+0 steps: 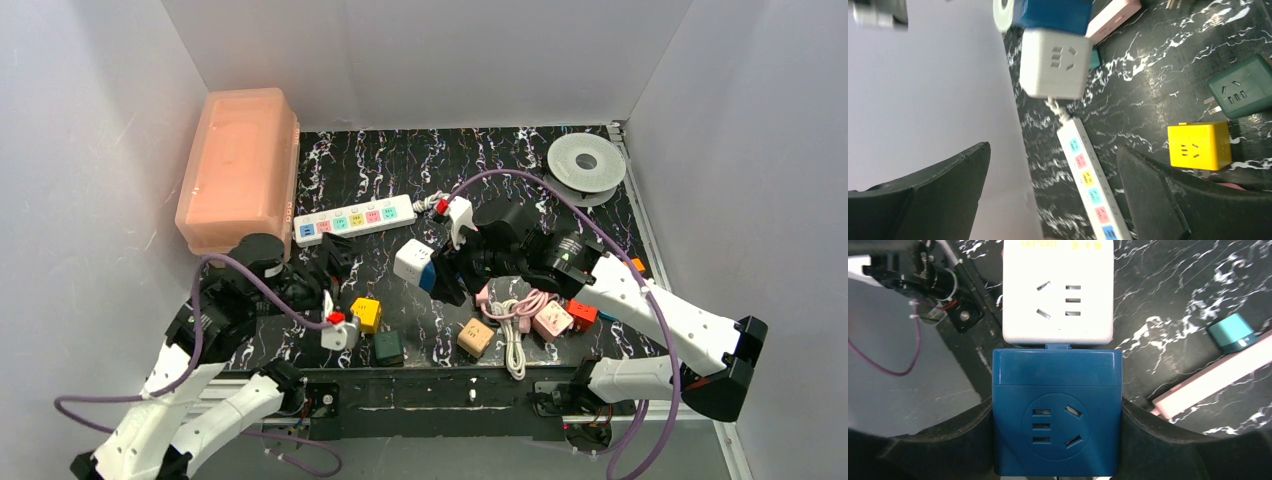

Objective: Pull the plug off the socket
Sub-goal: Remove the plug from the socket.

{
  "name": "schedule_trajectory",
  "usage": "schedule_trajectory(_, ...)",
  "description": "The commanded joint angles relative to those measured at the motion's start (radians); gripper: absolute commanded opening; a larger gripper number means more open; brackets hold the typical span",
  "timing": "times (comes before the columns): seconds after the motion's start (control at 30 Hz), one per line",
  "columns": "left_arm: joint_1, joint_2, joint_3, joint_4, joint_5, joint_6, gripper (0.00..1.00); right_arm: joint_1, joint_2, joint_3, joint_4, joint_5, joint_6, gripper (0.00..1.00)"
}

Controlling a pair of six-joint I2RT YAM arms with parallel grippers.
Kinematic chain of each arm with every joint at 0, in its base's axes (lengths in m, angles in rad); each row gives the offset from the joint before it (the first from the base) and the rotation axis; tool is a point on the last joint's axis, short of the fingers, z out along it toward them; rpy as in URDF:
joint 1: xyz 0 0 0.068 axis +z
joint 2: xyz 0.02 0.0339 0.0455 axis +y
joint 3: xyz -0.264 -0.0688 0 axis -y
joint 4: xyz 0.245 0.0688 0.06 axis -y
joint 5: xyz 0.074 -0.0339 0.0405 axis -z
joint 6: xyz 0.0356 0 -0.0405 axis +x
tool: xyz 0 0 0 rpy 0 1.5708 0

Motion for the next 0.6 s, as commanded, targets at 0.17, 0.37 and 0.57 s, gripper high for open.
schedule_trajectory(0.17,-0.214,0.071,-0.034,0.092,-0.172,0.221,0.98,-0.062,0.026,0.079,-0.035,-0.167,0.084,0.01)
schedule_trajectory(0.37,-0.235,0.079,-0.065,0.092,-0.199,0.248,0.98,-0.062,0.026,0.076,-0.039,-0.187,0.093,0.01)
schedule_trajectory(0.57,-0.31,0.126,-0.069,0.144,-0.273,0.142,0.98,-0.062,0.016,0.091,0.004,-0.191,0.117,0.01)
